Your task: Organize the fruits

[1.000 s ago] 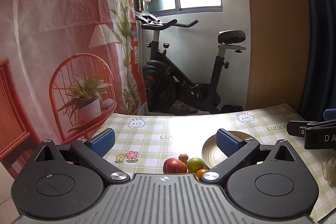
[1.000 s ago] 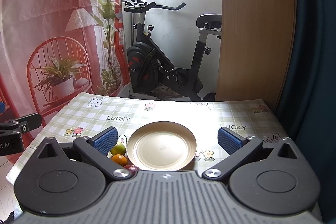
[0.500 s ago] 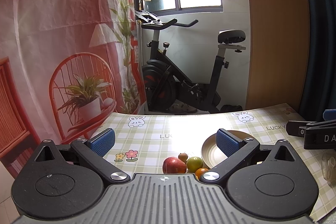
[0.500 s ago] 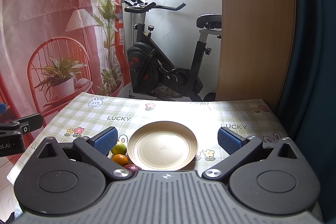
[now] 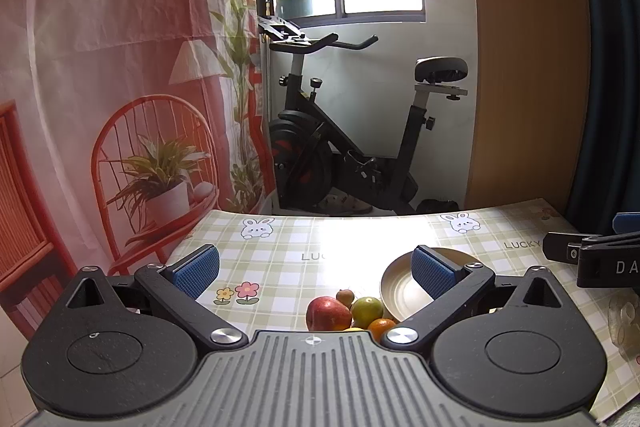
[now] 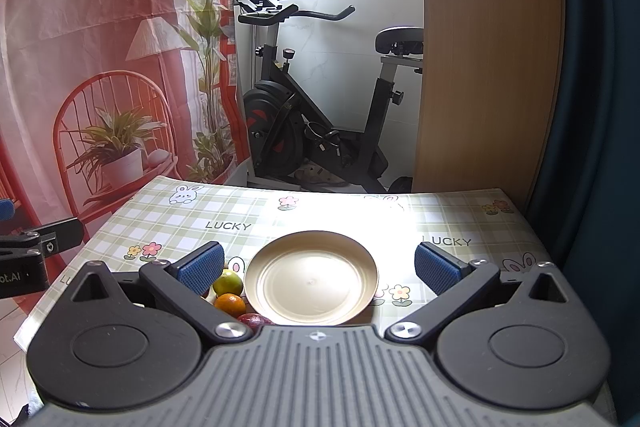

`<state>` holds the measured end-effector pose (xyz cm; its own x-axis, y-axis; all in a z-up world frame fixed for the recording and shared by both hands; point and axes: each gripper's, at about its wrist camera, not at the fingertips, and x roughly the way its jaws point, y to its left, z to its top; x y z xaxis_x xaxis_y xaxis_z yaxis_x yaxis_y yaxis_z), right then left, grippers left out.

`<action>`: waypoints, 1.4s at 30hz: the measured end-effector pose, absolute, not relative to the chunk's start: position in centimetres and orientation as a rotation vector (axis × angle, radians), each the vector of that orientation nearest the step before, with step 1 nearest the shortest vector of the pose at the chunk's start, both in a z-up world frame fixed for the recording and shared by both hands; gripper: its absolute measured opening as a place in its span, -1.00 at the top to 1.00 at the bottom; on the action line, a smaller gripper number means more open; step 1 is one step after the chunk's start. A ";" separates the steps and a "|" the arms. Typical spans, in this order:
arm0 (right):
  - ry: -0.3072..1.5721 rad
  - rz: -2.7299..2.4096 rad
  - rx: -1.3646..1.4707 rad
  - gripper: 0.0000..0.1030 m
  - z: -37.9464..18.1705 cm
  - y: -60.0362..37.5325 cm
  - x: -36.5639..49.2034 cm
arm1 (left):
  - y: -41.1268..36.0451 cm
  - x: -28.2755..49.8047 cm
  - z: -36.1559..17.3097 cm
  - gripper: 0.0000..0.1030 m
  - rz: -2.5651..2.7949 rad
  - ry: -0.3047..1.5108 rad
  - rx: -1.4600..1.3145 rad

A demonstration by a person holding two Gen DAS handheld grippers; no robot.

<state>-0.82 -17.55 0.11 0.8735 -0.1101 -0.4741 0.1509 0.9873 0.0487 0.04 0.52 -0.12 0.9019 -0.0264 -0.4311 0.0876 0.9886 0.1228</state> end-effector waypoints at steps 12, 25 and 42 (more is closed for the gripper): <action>0.484 -0.142 0.095 -1.00 -0.1 -17.3 -0.9 | 0.8 0.5 -0.2 -1.00 -0.054 0.436 0.145; 0.366 -0.060 0.123 -1.00 -3.6 -18.1 2.4 | 1.2 3.2 -2.6 -0.99 0.007 0.322 0.189; 0.440 0.057 0.089 -1.00 -9.3 -17.2 5.6 | 3.4 6.3 -8.4 -0.79 -0.145 0.447 0.049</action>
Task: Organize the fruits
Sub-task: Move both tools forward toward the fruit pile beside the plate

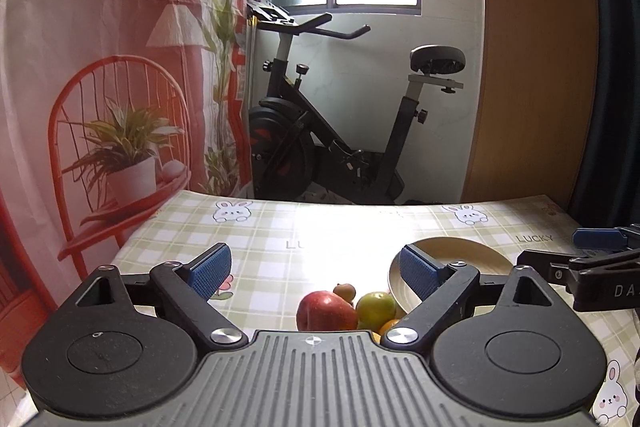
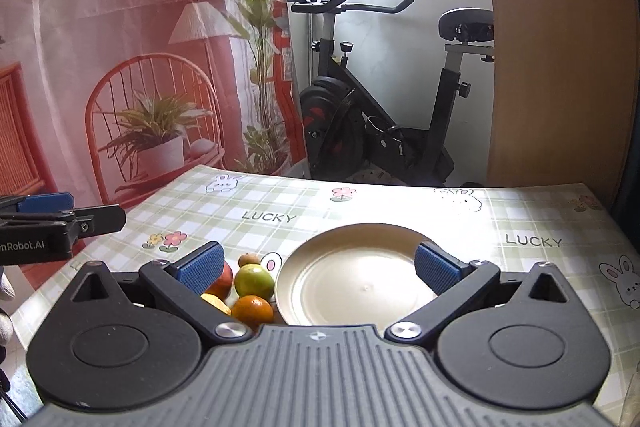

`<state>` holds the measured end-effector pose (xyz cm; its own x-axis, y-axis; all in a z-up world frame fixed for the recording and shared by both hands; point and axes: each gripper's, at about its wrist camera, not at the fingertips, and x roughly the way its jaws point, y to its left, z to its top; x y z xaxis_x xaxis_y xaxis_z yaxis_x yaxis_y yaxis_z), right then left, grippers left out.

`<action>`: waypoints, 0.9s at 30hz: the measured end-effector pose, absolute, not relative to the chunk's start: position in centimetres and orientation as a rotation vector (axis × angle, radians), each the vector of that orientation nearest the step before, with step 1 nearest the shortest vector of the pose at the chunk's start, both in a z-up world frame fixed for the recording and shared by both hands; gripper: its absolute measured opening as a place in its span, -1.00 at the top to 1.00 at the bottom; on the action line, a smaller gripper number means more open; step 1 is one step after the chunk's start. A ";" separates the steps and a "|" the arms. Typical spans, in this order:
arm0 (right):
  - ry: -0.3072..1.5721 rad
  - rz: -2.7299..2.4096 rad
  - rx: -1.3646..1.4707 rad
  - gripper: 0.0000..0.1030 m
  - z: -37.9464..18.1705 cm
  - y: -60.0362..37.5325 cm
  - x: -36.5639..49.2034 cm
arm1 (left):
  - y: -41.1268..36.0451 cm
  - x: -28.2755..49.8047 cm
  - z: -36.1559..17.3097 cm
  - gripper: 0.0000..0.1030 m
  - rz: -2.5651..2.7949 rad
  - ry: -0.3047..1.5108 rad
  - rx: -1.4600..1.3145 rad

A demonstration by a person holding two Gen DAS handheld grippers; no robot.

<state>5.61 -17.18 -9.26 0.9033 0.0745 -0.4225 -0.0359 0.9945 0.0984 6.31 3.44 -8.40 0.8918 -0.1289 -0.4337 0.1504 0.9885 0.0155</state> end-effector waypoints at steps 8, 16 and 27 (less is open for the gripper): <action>0.476 0.072 0.064 -1.00 -12.3 -16.5 4.5 | 3.9 5.6 -10.7 -0.75 -0.188 0.465 -0.014; 0.501 0.097 0.039 -1.00 -14.3 -16.4 3.7 | 4.1 5.8 -12.4 -0.70 -0.155 0.520 -0.061; 0.538 0.231 0.005 -0.72 -17.7 -16.3 2.6 | 2.9 4.4 -13.5 -0.77 -0.142 0.522 -0.042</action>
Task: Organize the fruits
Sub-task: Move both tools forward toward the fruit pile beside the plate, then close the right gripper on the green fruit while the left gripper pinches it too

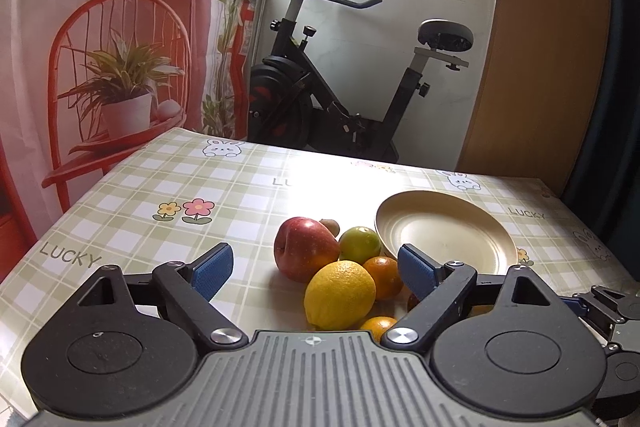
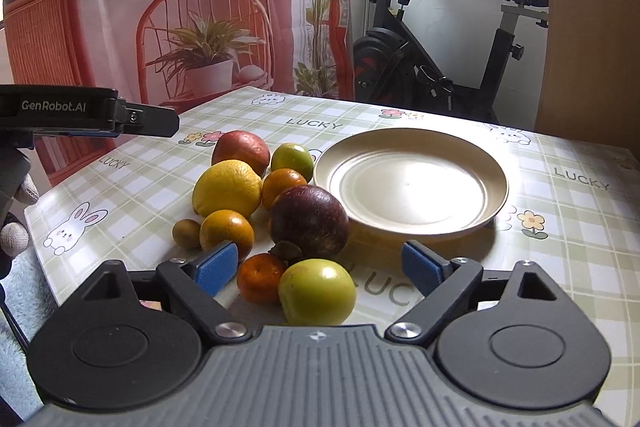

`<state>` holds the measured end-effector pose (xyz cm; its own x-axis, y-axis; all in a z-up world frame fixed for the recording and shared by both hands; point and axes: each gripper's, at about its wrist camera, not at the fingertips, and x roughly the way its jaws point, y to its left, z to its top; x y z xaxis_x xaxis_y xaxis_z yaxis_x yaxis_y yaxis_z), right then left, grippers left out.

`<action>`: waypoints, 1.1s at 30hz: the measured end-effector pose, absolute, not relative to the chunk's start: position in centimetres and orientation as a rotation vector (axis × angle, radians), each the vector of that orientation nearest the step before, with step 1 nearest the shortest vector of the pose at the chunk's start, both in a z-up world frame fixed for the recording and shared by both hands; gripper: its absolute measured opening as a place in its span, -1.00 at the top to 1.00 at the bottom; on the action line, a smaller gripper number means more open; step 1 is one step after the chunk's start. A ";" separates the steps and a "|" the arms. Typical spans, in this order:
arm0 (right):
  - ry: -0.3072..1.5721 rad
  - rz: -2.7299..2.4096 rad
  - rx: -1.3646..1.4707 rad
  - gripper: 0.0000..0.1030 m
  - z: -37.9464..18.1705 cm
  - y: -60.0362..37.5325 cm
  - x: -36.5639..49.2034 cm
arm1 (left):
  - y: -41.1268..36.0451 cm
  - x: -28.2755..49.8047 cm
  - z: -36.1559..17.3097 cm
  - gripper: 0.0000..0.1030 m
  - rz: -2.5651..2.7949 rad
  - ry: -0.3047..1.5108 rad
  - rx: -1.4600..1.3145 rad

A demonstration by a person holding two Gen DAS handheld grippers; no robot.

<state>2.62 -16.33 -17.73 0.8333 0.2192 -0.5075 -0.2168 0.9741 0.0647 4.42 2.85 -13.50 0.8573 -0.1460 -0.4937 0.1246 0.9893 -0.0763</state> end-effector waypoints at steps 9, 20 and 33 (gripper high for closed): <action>0.556 0.263 -0.012 -0.45 -18.8 -16.4 2.3 | 1.6 3.8 -14.0 -0.86 -0.212 0.531 0.013; 0.481 0.351 -0.137 -0.19 -19.8 -17.5 2.6 | 0.8 4.7 -15.2 -0.87 -0.228 0.639 -0.006; 0.547 0.447 0.040 -0.10 -20.6 -19.9 3.8 | -3.0 4.9 -16.2 -0.58 -0.365 0.681 0.066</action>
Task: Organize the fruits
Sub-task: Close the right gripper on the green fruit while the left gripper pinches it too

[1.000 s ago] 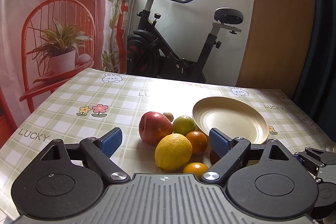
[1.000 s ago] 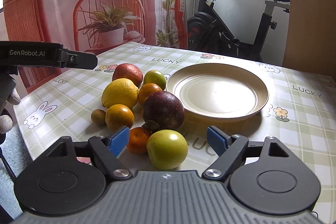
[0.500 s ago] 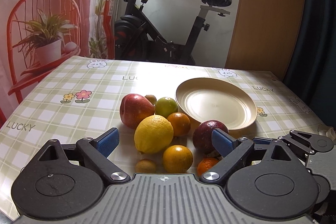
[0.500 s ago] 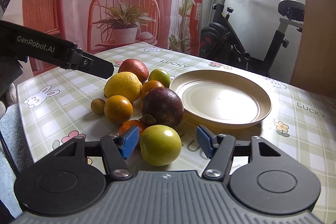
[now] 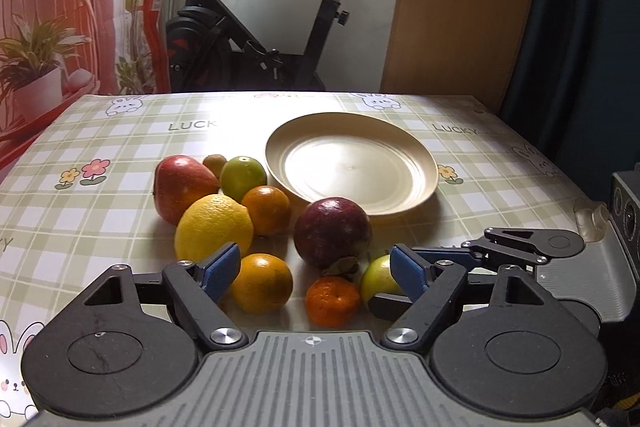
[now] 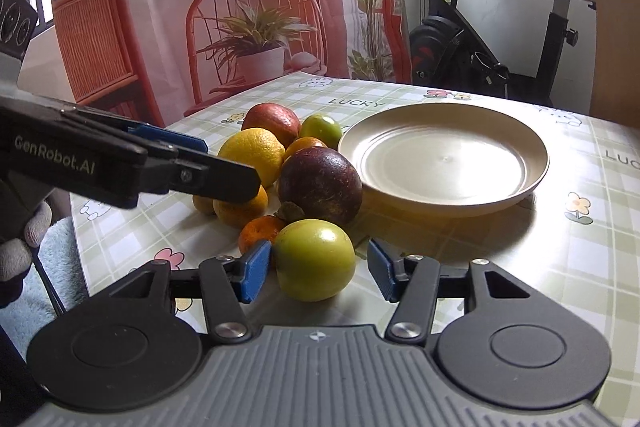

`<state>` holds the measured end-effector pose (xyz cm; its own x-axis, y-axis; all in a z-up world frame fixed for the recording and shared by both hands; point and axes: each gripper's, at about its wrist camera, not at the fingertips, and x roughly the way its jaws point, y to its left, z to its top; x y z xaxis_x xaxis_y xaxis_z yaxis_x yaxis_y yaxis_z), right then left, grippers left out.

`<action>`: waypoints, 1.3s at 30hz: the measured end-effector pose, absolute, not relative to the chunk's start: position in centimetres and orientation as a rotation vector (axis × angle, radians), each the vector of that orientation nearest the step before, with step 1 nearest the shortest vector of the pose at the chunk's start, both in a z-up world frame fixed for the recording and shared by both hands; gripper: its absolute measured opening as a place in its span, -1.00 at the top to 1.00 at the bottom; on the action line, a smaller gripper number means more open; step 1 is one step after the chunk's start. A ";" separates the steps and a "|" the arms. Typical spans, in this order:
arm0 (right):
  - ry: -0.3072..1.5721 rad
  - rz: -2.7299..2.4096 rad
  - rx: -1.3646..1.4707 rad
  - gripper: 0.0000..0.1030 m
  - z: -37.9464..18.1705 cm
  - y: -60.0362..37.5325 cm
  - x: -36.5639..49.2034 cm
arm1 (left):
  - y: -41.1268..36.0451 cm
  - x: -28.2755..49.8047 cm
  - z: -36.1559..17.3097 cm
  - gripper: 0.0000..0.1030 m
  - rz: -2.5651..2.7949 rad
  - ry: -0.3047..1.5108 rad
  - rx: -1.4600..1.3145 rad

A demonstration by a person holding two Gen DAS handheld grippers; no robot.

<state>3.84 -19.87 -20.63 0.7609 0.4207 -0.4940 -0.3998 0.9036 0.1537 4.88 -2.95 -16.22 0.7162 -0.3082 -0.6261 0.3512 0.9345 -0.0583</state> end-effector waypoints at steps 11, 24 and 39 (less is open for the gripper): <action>0.588 0.478 0.073 -0.01 -20.8 -20.3 4.3 | -5.1 5.6 -17.3 -0.24 -0.486 0.746 0.060; 0.587 0.447 0.089 0.01 -20.8 -20.3 4.1 | -6.4 7.1 -18.4 0.02 -0.549 0.828 0.046; 0.609 0.453 0.099 0.09 -20.9 -20.3 4.3 | -6.7 7.2 -18.7 0.10 -0.556 0.837 0.070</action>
<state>4.28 -20.31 -20.93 0.7257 0.4387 -0.5299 -0.3810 0.8977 0.2213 7.20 -6.67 -18.65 0.5369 -0.4394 -0.7202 0.4935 0.8559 -0.1543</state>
